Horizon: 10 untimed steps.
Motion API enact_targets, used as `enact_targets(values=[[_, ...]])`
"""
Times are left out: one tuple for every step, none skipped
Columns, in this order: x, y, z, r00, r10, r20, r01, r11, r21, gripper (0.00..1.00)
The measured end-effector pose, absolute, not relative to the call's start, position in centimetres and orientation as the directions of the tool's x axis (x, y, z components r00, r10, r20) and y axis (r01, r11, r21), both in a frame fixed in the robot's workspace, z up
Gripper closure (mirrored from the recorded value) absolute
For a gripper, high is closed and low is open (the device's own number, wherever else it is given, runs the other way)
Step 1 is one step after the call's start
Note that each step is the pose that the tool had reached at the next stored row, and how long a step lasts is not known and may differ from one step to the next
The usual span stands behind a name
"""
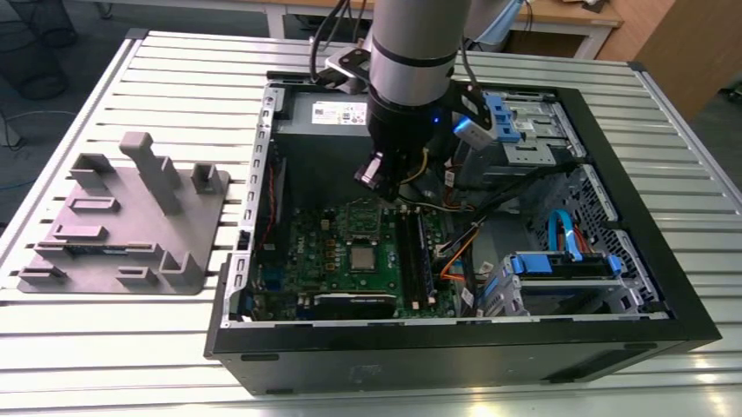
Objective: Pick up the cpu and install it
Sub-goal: 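Close the cpu cover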
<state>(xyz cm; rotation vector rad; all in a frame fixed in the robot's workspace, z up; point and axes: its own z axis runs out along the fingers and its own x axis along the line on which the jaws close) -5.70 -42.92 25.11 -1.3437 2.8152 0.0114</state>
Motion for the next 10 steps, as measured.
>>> enact_targets(values=[[-5.7, -42.94, 25.15, -0.628, -0.778, -0.023, -0.778, 0.628, -0.003, 0.89], [-5.7, -42.97, 25.17, -0.627, -0.779, -0.023, -0.779, 0.627, -0.003, 0.89], [-5.7, -42.99, 25.19, -0.626, -0.779, -0.023, -0.779, 0.626, -0.003, 0.89], [-5.7, -43.02, 25.21, -0.625, -0.78, -0.023, -0.78, 0.626, -0.003, 0.89], [-5.7, -43.07, 25.21, -0.624, -0.781, -0.023, -0.781, 0.625, -0.003, 0.89], [-5.7, -43.12, 25.22, -0.623, -0.782, -0.023, -0.782, 0.624, -0.003, 0.89], [-5.7, -43.19, 25.23, -0.622, -0.783, -0.023, -0.783, 0.622, -0.003, 0.89], [-5.7, -43.28, 25.22, -0.621, -0.784, -0.023, -0.784, 0.621, -0.003, 0.89], [-5.71, -43.38, 25.23, -0.619, -0.785, -0.023, -0.785, 0.619, -0.003, 0.89], [-5.72, -43.49, 25.23, -0.617, -0.786, -0.023, -0.787, 0.618, -0.003, 0.89]])
